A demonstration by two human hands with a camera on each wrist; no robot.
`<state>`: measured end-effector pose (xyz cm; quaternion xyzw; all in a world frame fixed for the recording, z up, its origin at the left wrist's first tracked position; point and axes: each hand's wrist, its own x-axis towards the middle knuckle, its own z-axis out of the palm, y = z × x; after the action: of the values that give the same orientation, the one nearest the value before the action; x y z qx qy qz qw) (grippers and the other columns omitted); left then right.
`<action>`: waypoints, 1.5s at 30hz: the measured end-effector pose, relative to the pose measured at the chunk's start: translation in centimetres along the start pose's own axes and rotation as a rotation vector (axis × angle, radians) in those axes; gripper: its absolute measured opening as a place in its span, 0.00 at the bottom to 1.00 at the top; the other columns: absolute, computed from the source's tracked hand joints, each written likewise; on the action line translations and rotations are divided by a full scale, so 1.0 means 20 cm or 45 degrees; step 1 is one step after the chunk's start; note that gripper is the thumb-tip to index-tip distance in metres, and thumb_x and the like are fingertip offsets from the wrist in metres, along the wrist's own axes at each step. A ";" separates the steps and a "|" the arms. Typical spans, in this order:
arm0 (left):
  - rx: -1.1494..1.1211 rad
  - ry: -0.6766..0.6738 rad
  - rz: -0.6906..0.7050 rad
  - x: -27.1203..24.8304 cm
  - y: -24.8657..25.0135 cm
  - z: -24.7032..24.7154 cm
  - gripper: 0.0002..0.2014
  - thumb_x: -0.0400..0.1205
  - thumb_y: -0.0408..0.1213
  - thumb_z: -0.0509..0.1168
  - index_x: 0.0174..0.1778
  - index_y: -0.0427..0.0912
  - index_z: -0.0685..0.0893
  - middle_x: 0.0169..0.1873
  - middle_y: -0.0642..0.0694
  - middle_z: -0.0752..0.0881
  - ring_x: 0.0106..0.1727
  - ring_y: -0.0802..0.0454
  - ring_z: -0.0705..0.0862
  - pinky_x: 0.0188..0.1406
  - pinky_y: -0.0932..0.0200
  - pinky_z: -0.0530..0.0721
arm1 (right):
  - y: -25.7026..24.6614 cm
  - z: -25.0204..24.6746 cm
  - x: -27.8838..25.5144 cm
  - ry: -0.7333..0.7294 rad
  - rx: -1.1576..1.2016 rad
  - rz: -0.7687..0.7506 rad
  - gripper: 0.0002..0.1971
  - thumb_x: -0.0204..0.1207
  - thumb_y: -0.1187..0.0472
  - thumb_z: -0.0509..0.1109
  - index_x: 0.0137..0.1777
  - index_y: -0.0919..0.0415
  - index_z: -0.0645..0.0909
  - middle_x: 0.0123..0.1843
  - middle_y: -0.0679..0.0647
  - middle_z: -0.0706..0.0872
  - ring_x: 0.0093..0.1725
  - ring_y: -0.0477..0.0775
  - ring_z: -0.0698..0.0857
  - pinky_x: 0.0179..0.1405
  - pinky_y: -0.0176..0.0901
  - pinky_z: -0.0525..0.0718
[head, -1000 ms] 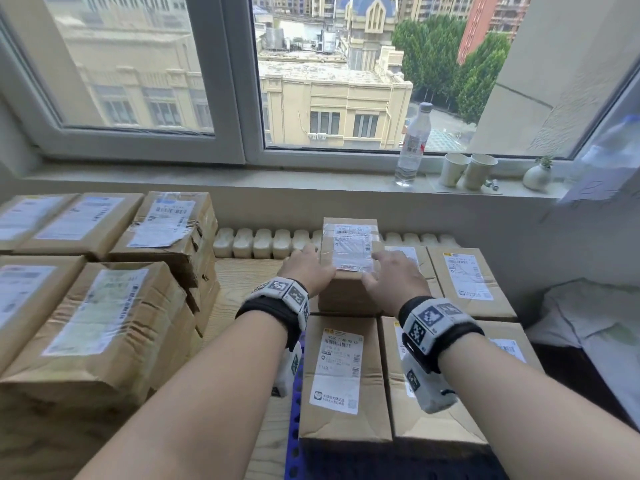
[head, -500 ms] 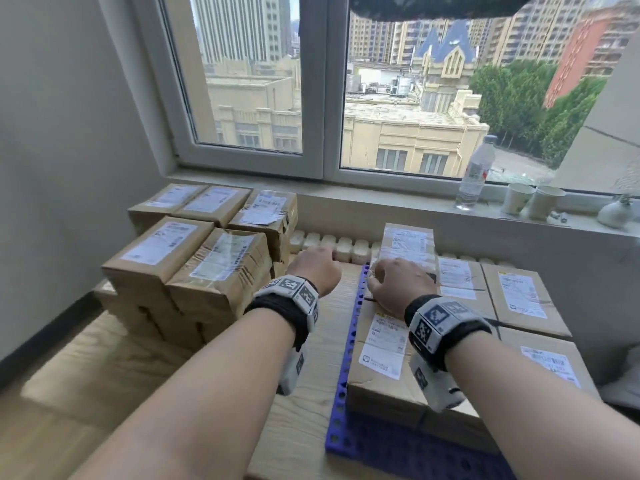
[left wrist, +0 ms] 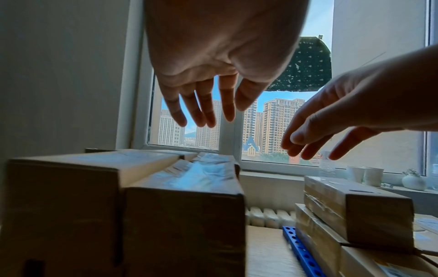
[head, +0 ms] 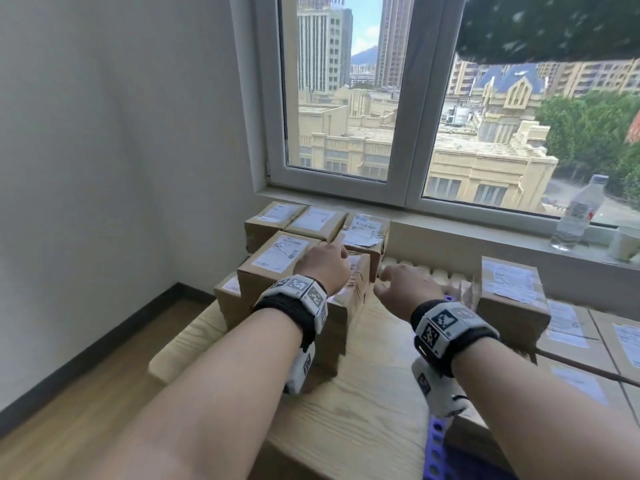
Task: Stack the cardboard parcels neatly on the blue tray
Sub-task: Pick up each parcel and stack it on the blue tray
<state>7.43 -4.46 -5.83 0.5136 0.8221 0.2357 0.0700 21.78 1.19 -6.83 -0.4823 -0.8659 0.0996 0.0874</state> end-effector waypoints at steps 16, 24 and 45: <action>-0.105 -0.053 -0.113 0.22 -0.86 -0.34 0.16 0.83 0.44 0.59 0.66 0.50 0.80 0.67 0.47 0.82 0.68 0.44 0.78 0.68 0.50 0.77 | -0.78 0.20 0.18 0.044 0.085 0.097 0.14 0.82 0.52 0.62 0.60 0.57 0.84 0.60 0.54 0.87 0.57 0.56 0.83 0.49 0.46 0.76; -0.266 -0.165 -0.206 0.37 -0.97 -0.26 0.25 0.84 0.49 0.60 0.77 0.45 0.72 0.73 0.45 0.79 0.72 0.44 0.78 0.71 0.50 0.75 | -0.85 0.27 0.30 0.040 0.183 0.211 0.22 0.83 0.51 0.63 0.73 0.59 0.76 0.68 0.55 0.83 0.66 0.56 0.81 0.60 0.47 0.77; -0.298 -0.591 -0.373 0.68 -1.03 -0.07 0.30 0.88 0.54 0.55 0.81 0.37 0.67 0.77 0.38 0.72 0.75 0.39 0.73 0.64 0.56 0.73 | -0.86 0.38 0.56 0.010 0.210 0.352 0.15 0.81 0.54 0.64 0.63 0.60 0.82 0.63 0.57 0.83 0.63 0.58 0.81 0.57 0.46 0.75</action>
<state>-16.00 -0.43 -12.24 0.4182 0.8167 0.1924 0.3480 0.04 1.13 -9.08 -0.5884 -0.7799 0.1795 0.1157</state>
